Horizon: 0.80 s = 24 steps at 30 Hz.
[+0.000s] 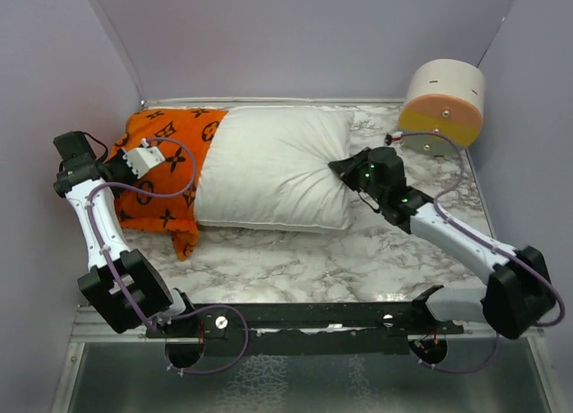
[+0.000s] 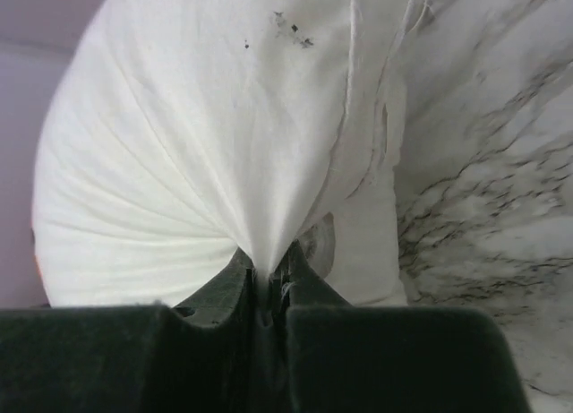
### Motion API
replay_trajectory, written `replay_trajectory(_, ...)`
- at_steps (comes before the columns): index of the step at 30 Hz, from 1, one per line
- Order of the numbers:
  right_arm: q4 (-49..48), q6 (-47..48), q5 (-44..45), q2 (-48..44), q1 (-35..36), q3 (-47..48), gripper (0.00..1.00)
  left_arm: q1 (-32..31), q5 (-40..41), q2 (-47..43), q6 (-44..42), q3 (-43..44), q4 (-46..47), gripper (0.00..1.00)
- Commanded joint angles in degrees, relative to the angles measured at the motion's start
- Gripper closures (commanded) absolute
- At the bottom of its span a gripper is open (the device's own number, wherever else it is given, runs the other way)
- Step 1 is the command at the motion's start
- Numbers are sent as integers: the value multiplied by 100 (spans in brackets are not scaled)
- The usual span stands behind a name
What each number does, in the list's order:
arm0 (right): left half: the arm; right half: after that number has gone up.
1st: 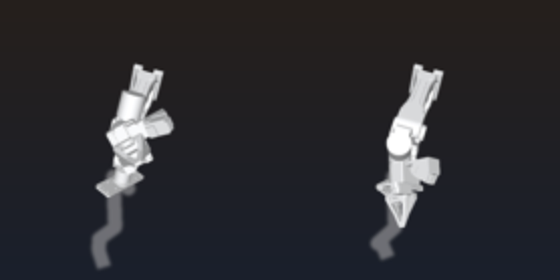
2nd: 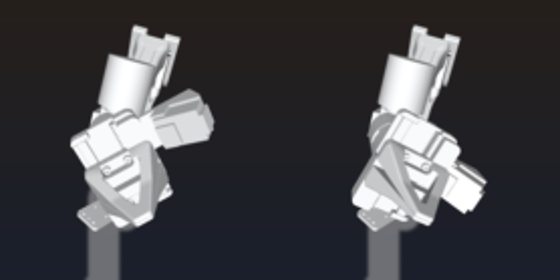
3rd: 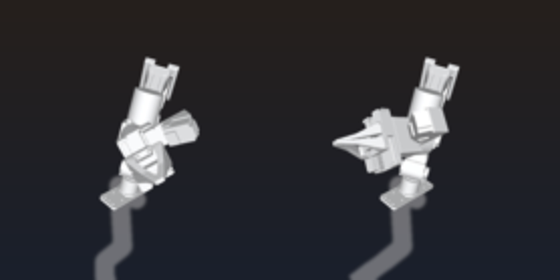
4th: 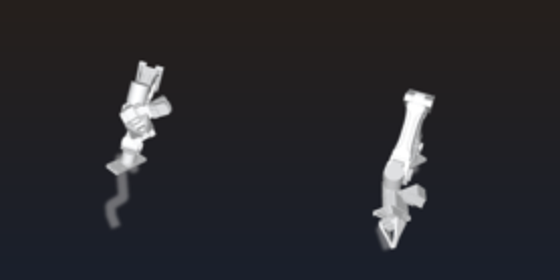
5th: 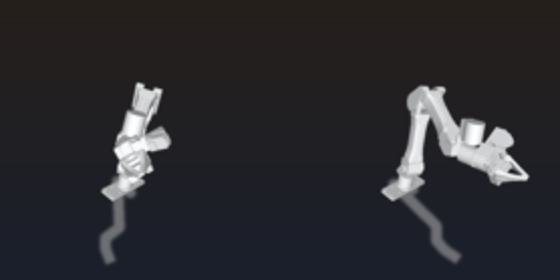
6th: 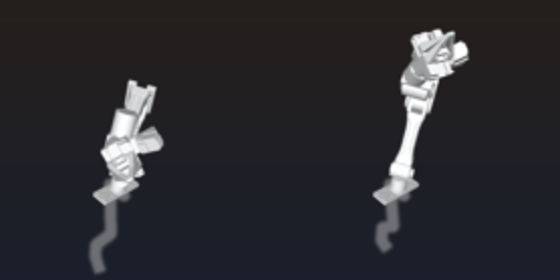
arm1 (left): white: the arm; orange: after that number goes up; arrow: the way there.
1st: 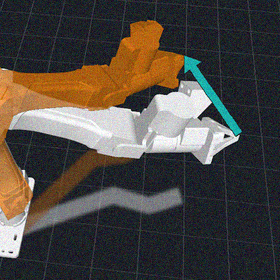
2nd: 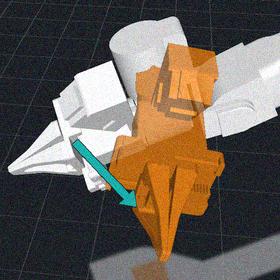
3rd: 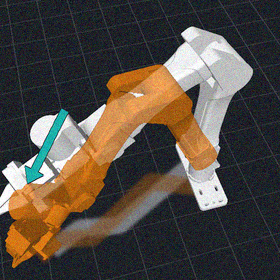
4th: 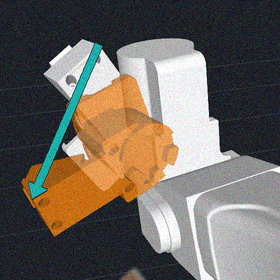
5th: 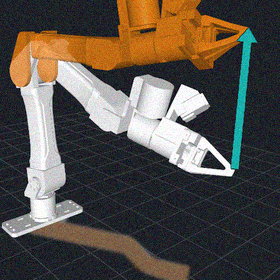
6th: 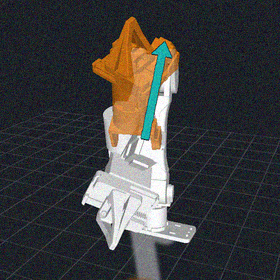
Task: Remove the pillowcase from the pillow
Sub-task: Remove the pillow from the pillowcase.
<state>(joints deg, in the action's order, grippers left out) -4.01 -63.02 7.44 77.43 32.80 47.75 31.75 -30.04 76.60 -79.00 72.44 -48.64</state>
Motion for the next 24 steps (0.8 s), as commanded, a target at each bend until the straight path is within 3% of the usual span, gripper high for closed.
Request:
replay_trajectory(1,1712,335,2046,-1489,-948,394,99,-117,-161,152,-1,181,-100,100)
replay_trajectory(8,2943,307,2128,-2697,-3258,-14,99,-2,491,214,-422,-281,668,100)
replay_trajectory(13,3446,163,2124,-2780,-4280,8,99,612,765,417,-989,-607,1256,100)
replay_trajectory(19,3440,97,1866,-2519,-4800,402,99,1529,1079,1014,-1679,-619,1845,100)
replay_trajectory(24,3342,207,1736,-2323,-4913,588,99,1927,1184,1330,-2036,-800,2268,100)
